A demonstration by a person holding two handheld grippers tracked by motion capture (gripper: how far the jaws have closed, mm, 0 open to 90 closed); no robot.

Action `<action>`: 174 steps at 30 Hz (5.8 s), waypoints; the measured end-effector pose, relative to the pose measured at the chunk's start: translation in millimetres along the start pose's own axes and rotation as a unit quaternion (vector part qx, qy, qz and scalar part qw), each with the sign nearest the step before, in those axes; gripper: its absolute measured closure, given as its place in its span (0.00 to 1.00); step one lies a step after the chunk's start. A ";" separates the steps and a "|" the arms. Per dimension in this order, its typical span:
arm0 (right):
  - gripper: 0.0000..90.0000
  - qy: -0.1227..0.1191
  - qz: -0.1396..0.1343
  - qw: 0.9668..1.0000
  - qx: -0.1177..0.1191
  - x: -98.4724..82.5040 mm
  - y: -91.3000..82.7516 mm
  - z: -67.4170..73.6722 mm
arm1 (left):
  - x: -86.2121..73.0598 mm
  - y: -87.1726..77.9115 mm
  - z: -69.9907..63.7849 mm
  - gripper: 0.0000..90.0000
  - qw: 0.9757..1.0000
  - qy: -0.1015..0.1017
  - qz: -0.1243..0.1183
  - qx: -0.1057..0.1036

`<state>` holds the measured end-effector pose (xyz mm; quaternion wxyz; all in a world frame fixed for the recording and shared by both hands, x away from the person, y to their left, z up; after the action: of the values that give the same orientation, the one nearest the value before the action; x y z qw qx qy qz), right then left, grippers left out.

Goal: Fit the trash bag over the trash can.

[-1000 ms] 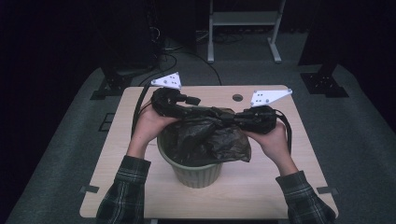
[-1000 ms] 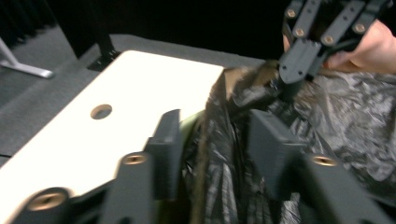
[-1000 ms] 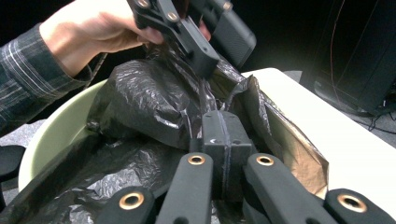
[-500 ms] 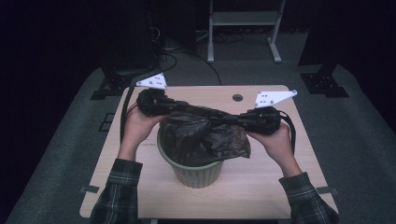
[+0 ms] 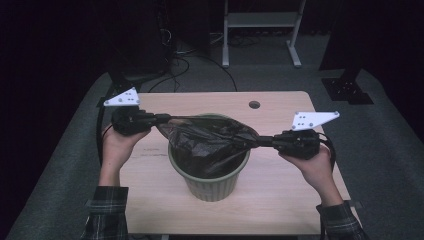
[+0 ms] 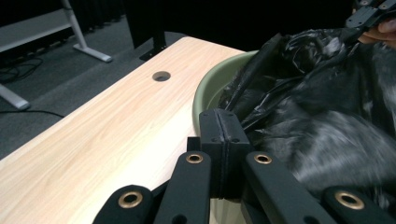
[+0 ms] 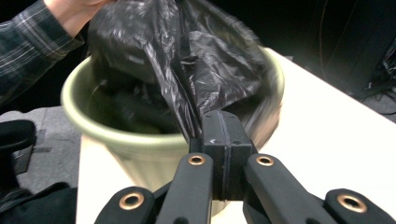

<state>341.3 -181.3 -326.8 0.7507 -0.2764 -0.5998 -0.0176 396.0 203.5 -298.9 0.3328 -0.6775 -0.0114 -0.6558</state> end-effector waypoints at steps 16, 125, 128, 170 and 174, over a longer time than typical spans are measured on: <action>0.75 0.017 -0.026 1.000 0.005 7.2 -24.3 1.0 | -8.4 -3.2 -9.9 1.00 1.000 0.006 -0.005 -0.002; 0.81 0.071 0.026 0.997 -0.031 -61.8 -9.9 14.9 | -59.8 -23.0 -9.7 1.00 0.998 -0.044 0.007 0.045; 0.80 0.071 0.010 0.997 -0.036 -51.7 -20.7 11.2 | -59.6 -21.3 -9.4 1.00 0.998 -0.042 0.009 0.043; 1.00 0.072 0.034 0.992 -0.095 19.3 46.4 -64.0 | -46.9 7.8 9.5 1.00 0.998 -0.033 0.015 0.059; 1.00 0.092 0.047 0.989 -0.108 -0.4 54.1 -76.9 | -52.0 29.4 12.7 1.00 0.997 -0.040 0.032 0.056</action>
<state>429.1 -169.2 -358.3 0.7682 -0.3811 -0.5094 -0.0718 413.3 208.4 -357.3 0.3903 -0.6832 -0.0399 -0.6159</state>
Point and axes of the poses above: each handheld gripper's, and its own axes: y roughly forward along the jaws, x roughly out of its top, z roughly to its left, the point moved 5 cm from there along y, roughly forward along the jaws, and after that the axes turned 5 degrees about y, right-handed, at the moved point
